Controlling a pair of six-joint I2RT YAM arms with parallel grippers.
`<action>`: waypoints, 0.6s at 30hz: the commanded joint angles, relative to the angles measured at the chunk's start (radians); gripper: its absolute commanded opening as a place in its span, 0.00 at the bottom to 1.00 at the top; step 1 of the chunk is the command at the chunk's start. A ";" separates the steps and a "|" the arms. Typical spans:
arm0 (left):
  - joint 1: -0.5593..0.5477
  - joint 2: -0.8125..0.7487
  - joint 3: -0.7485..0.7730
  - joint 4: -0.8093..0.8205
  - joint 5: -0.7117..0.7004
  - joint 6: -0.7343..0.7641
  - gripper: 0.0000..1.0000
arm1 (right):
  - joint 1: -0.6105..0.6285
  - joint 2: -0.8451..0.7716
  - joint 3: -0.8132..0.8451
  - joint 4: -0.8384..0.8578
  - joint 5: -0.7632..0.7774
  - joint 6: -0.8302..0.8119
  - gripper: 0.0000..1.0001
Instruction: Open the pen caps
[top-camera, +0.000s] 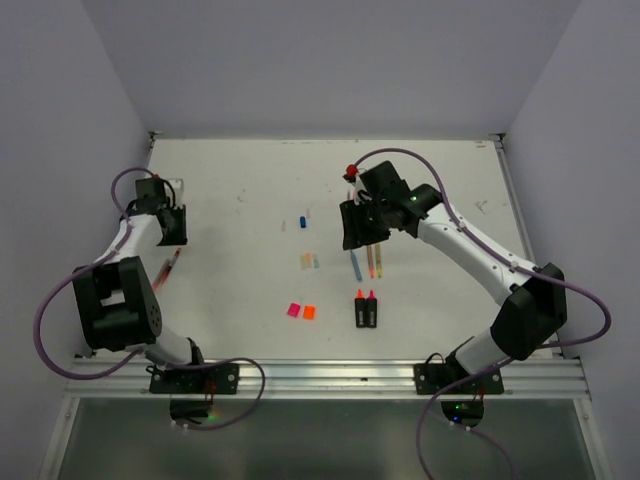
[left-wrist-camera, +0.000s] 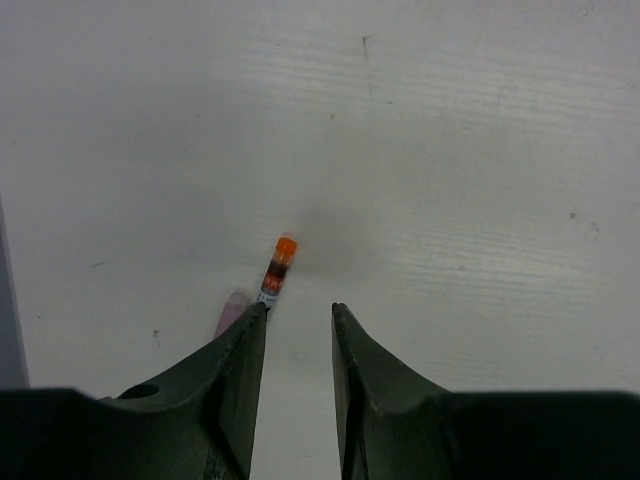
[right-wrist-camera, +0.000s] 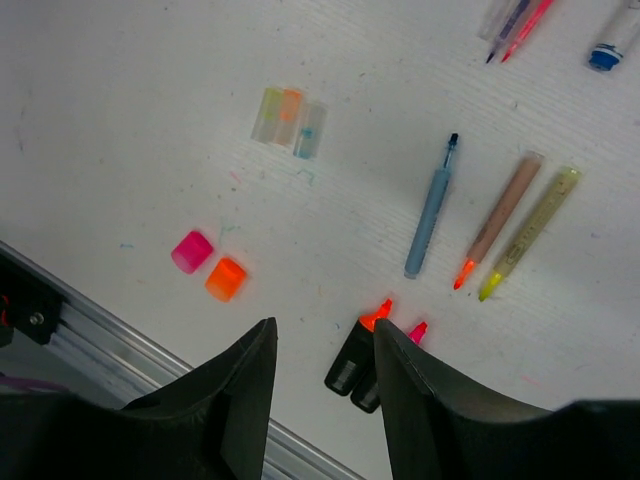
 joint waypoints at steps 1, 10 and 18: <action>0.043 0.066 0.013 0.054 0.108 0.150 0.35 | 0.017 -0.037 0.017 0.027 -0.040 0.012 0.47; 0.055 0.088 -0.011 0.114 0.120 0.208 0.34 | 0.025 -0.043 -0.012 0.032 -0.038 0.009 0.47; 0.067 0.111 -0.007 0.117 0.149 0.216 0.34 | 0.025 -0.047 -0.014 0.032 -0.038 0.008 0.47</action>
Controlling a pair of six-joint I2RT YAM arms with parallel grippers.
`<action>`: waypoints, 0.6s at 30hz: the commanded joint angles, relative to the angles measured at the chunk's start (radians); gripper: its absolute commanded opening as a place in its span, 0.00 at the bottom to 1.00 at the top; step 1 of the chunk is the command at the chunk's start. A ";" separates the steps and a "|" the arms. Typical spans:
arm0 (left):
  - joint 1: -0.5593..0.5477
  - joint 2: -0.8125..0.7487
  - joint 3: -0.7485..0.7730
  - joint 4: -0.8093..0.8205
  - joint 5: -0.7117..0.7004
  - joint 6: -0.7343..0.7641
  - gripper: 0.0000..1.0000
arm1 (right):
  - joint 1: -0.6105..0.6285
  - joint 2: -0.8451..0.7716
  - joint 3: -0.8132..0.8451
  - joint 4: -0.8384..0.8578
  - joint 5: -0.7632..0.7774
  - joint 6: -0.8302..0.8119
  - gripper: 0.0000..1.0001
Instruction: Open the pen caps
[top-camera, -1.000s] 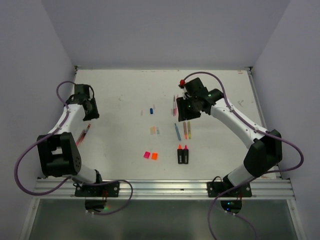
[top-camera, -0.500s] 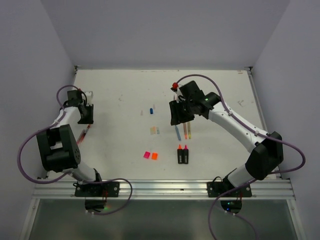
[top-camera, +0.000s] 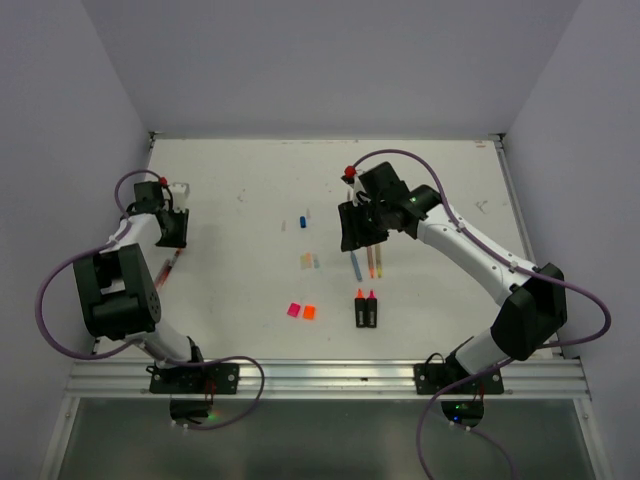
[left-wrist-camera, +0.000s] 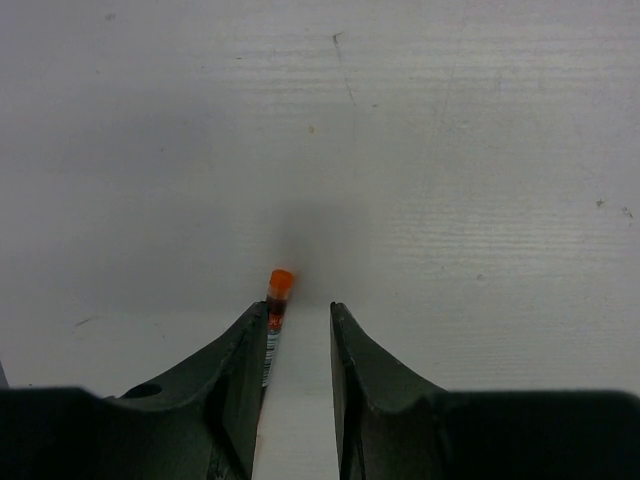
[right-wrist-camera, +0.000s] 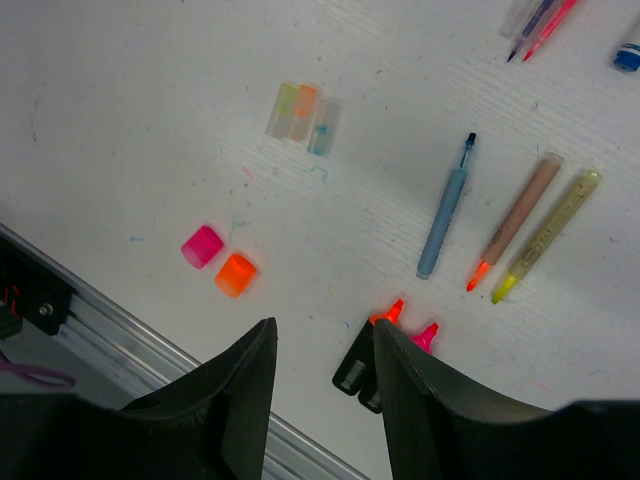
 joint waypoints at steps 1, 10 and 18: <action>0.015 0.015 0.012 0.037 0.032 0.047 0.34 | 0.004 -0.045 -0.008 0.019 -0.010 0.007 0.47; 0.051 0.054 0.009 0.034 0.065 0.044 0.33 | 0.004 -0.048 -0.008 0.018 -0.007 0.006 0.47; 0.061 0.069 0.001 0.044 0.065 0.044 0.33 | 0.004 -0.047 -0.007 0.019 -0.012 0.004 0.47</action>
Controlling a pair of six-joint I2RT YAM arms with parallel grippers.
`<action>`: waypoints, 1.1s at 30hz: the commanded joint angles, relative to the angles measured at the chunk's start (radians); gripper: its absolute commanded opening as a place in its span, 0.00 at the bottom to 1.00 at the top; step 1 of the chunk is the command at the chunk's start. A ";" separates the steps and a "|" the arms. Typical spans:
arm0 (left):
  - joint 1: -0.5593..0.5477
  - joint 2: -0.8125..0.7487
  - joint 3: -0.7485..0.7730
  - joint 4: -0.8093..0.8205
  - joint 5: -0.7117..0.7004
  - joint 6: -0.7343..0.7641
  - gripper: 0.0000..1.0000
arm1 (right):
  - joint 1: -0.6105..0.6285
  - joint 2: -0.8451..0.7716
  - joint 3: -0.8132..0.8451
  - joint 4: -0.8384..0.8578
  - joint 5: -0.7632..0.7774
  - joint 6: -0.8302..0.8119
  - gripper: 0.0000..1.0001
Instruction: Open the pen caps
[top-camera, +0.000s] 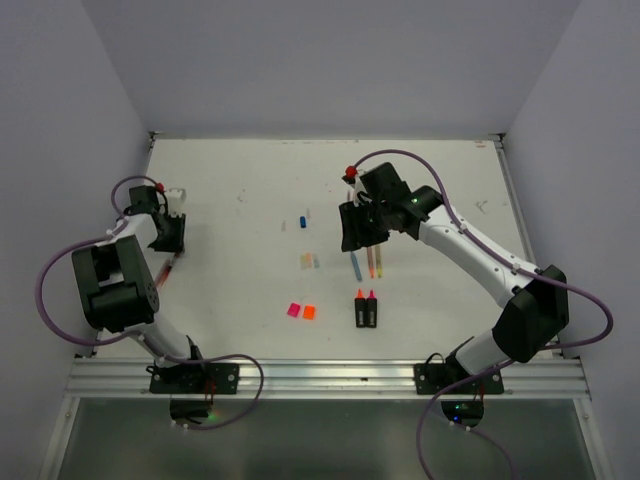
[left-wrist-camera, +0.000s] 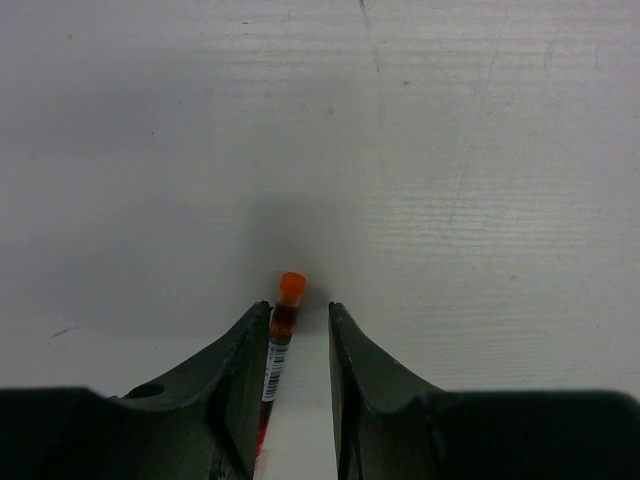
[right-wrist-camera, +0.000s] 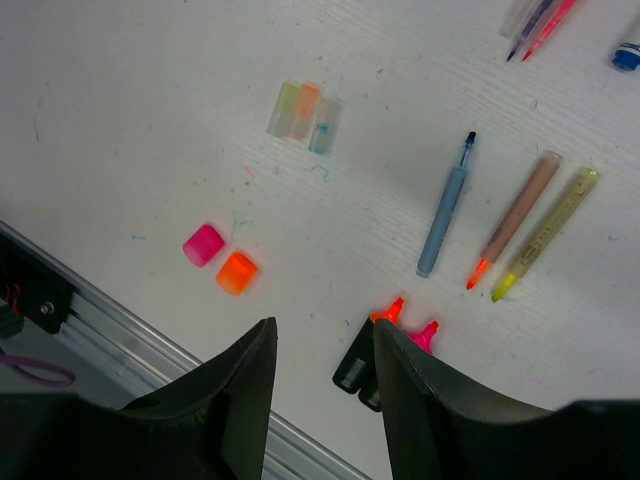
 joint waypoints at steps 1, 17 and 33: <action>0.010 0.008 0.001 0.040 0.016 0.023 0.32 | 0.004 -0.034 -0.001 0.017 -0.011 0.004 0.47; 0.011 0.046 -0.011 0.037 0.012 0.021 0.31 | 0.004 -0.037 0.000 0.014 -0.001 -0.005 0.47; 0.005 0.034 0.005 -0.038 0.022 -0.022 0.28 | 0.004 -0.032 0.008 0.022 0.001 0.001 0.47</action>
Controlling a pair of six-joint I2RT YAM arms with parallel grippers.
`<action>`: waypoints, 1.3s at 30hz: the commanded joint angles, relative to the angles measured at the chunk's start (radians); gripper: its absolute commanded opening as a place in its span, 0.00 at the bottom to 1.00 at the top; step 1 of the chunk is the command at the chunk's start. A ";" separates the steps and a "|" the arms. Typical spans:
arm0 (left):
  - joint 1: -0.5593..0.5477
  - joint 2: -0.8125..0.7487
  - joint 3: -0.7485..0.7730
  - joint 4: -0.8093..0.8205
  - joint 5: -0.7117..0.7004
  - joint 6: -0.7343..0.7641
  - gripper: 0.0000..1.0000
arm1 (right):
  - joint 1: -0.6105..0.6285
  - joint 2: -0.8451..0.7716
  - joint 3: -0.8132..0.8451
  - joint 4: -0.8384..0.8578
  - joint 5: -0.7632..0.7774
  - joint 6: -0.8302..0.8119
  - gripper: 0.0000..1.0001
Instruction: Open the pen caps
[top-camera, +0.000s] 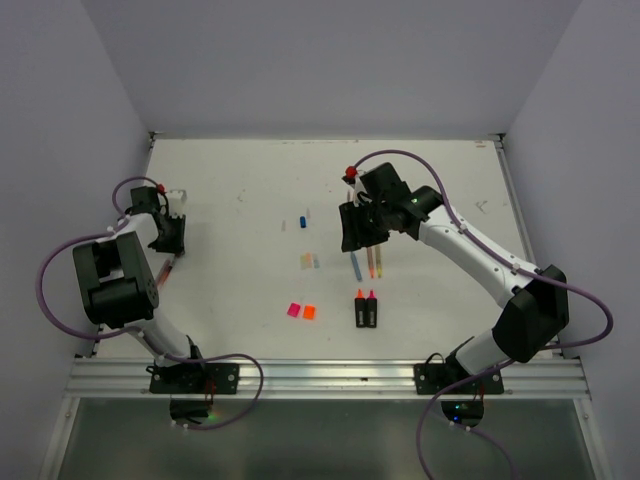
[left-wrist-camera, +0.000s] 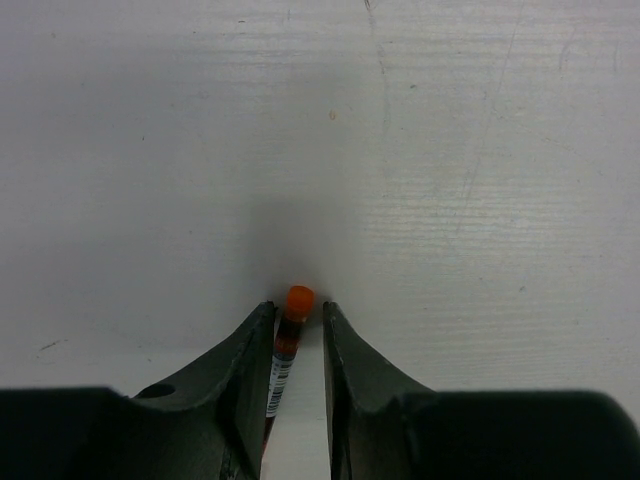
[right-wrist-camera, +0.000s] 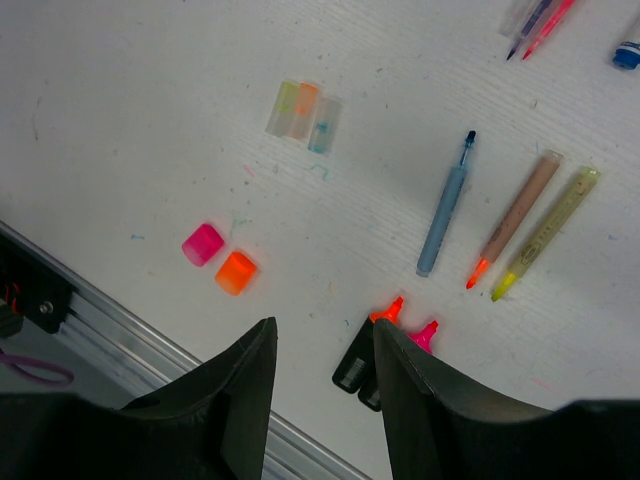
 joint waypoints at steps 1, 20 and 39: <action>0.006 0.003 0.003 -0.060 0.020 -0.018 0.28 | 0.004 -0.032 0.010 0.023 0.000 0.001 0.47; -0.001 0.023 -0.029 -0.084 -0.028 -0.040 0.22 | 0.004 -0.052 -0.004 0.029 0.005 0.004 0.47; -0.061 0.026 0.032 -0.135 0.044 -0.080 0.00 | 0.005 -0.058 -0.007 0.031 0.014 0.001 0.47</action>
